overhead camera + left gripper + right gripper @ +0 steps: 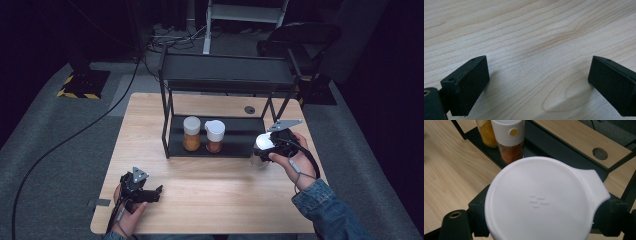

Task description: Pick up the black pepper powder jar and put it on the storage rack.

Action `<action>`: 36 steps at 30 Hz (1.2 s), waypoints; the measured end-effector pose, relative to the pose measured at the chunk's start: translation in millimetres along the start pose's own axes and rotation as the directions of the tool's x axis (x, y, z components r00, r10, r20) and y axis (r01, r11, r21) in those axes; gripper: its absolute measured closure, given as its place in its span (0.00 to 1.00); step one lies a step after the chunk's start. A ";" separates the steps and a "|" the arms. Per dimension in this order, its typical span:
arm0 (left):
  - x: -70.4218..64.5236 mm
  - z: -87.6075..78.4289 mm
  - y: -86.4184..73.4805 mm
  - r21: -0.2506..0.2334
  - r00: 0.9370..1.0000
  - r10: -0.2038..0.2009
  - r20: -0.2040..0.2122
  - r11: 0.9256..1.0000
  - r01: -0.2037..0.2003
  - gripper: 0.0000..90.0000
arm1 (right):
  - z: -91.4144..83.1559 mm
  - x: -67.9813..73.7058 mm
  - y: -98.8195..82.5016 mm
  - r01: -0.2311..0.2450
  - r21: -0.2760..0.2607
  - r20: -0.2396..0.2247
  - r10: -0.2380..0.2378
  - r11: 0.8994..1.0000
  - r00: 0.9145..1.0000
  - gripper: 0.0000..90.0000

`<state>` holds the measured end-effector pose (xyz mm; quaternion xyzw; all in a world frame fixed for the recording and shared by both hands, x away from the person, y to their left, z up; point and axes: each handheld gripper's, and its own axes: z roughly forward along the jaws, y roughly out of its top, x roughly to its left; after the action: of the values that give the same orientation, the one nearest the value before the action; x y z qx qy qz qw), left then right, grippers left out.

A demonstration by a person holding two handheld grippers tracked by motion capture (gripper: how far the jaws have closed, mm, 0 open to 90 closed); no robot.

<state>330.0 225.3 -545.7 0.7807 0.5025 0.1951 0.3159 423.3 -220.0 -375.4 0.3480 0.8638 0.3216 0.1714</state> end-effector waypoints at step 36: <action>0.0 0.6 0.7 0.002 1.000 0.000 -0.004 1.000 0.000 0.03 | 56.9 -23.3 46.0 0.027 -0.004 -0.008 -0.027 1.000 1.000 0.21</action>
<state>330.8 224.9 -545.7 0.7807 0.5035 0.1959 0.3141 491.8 -186.4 -384.4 0.3346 0.8685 0.3223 0.1731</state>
